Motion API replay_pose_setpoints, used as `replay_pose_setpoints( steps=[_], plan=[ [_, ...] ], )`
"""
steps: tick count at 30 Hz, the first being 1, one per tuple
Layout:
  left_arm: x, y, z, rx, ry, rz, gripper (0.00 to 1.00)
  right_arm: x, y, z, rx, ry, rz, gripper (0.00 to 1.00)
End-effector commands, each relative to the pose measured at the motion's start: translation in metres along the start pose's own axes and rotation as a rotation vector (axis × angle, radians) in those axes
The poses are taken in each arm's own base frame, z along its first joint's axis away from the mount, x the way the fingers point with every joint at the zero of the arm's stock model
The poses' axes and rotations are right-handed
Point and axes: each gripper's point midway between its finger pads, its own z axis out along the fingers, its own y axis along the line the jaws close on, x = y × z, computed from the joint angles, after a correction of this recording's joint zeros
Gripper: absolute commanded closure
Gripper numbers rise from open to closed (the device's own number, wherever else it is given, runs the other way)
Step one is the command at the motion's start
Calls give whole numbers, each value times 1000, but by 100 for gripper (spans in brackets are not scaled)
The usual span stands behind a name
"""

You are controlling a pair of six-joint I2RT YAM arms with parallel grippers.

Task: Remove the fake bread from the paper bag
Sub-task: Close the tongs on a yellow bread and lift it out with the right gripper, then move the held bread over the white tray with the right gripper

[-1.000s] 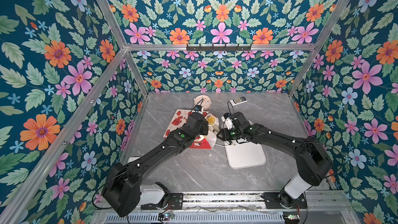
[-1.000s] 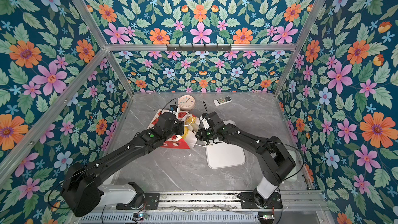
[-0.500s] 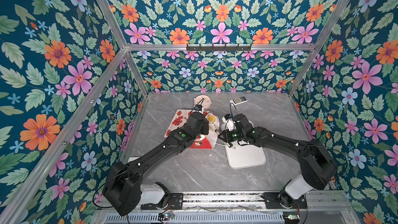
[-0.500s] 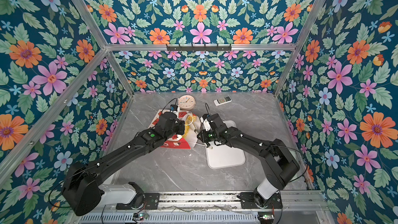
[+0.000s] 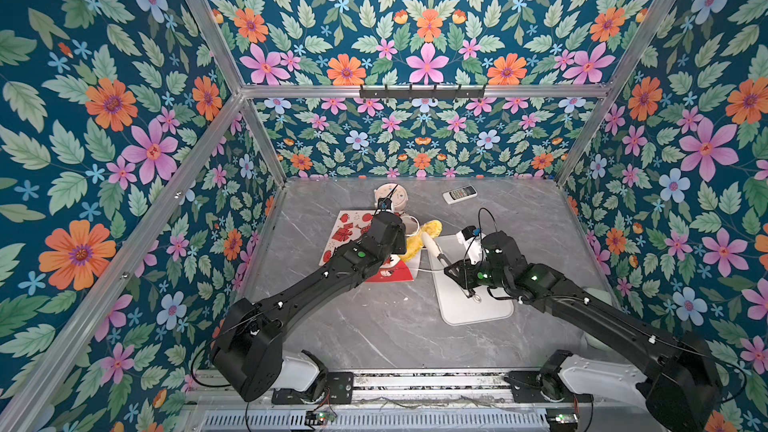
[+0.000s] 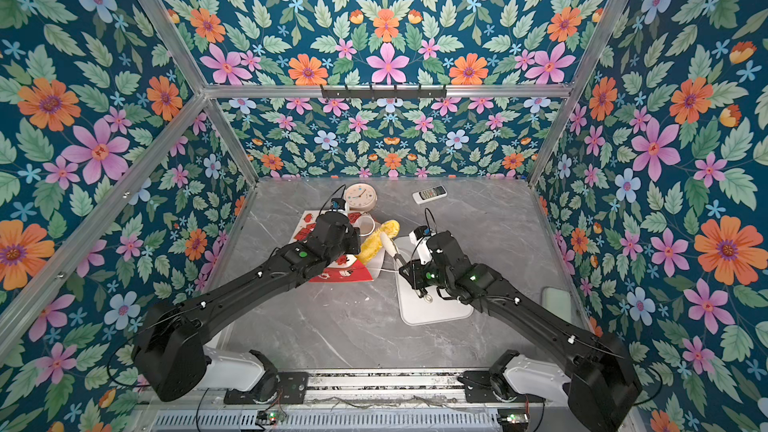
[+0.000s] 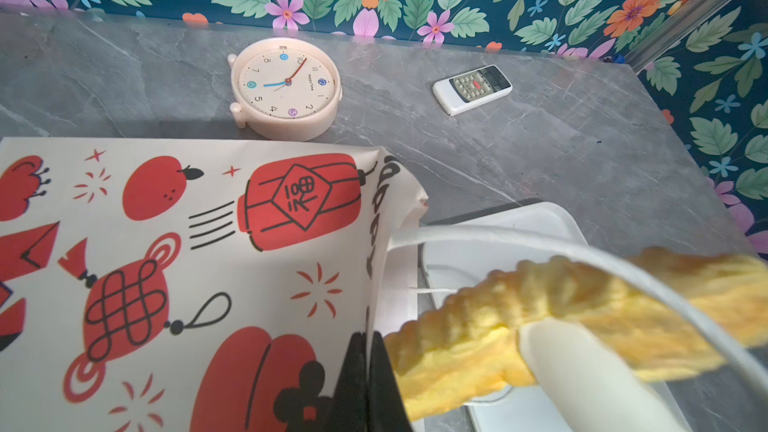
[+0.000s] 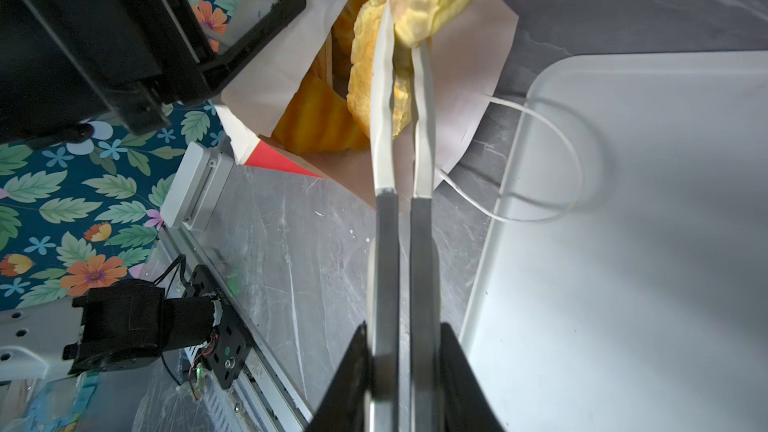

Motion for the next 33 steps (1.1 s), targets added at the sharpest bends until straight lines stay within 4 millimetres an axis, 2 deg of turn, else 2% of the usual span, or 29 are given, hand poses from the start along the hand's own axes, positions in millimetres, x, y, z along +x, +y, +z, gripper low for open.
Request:
replay_pose_setpoints(
  steps=[1,5,10,14,17,25,33],
  plan=[
    [-3,3,2,-20,-13,-18,100,-4,-9,-15,70,-41,-10,80],
    [-5,6,0,-37,-20,-19,100,-2,-25,-47,185,-75,-27,81],
    [-4,17,-5,-81,-25,-7,100,-2,-49,-98,379,-120,-74,80],
    [0,24,-9,-96,-23,-2,100,-1,-72,-122,557,-90,-103,80],
    [2,27,-10,-99,-20,1,100,-1,-89,-122,679,-29,-137,80],
    [3,26,-14,-77,-30,4,100,-6,-121,-105,901,105,-239,80],
    [4,27,-16,-72,-39,5,100,-22,-134,-93,999,106,-335,80]
  ],
)
